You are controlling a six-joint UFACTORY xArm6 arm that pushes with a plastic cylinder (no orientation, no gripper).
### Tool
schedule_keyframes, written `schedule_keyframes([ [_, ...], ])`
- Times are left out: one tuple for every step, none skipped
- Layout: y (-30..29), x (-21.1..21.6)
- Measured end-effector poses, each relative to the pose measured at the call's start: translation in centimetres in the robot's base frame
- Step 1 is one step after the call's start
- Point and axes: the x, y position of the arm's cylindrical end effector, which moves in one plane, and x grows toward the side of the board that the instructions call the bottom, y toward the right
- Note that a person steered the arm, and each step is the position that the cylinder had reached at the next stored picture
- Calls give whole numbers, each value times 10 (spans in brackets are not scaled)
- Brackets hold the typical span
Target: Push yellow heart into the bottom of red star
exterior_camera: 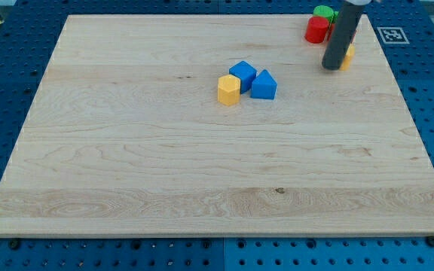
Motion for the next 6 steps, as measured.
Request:
schedule_keyframes([
  [0, 7],
  [0, 40],
  [19, 71],
  [43, 73],
  [61, 58],
  [62, 43],
])
